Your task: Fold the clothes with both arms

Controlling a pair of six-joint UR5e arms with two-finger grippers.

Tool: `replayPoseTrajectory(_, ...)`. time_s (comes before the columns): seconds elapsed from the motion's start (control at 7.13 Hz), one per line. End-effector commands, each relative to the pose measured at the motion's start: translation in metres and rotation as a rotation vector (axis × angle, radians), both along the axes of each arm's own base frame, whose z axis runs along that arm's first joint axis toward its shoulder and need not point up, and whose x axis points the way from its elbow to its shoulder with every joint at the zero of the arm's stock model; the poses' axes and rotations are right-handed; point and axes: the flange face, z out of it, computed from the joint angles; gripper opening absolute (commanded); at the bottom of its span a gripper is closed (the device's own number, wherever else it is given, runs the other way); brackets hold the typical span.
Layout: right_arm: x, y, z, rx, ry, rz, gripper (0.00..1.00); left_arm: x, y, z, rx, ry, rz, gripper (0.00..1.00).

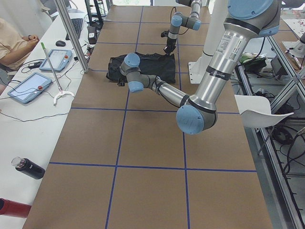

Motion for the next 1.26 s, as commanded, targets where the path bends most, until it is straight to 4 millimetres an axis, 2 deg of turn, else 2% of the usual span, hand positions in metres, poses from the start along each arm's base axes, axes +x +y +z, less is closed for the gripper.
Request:
replayPoseTrajectory(0.0,-0.001,0.003,0.002,-0.005,0.005,-0.012,0.00,-0.001,0.002,-0.005,-0.010,0.015,-0.005,0.59)
replayPoseTrajectory(0.14,-0.006,0.007,0.008,-0.004,0.018,-0.019,0.00,-0.001,0.002,-0.006,-0.009,0.016,-0.005,0.59)
replayPoseTrajectory(0.28,-0.012,0.008,0.016,-0.003,0.036,-0.017,0.38,-0.001,0.002,-0.005,-0.010,0.015,-0.005,0.59)
replayPoseTrajectory(0.42,-0.012,0.007,0.016,0.000,0.035,-0.012,0.71,-0.001,0.002,-0.005,-0.010,0.015,-0.006,0.59)
replayPoseTrajectory(0.84,-0.013,0.007,0.016,0.010,0.040,0.003,0.75,-0.003,0.003,-0.009,-0.004,0.020,-0.007,0.59)
replayPoseTrajectory(1.12,-0.017,0.001,0.019,0.020,0.054,0.014,0.69,-0.005,0.005,-0.015,-0.018,0.009,-0.006,0.59)
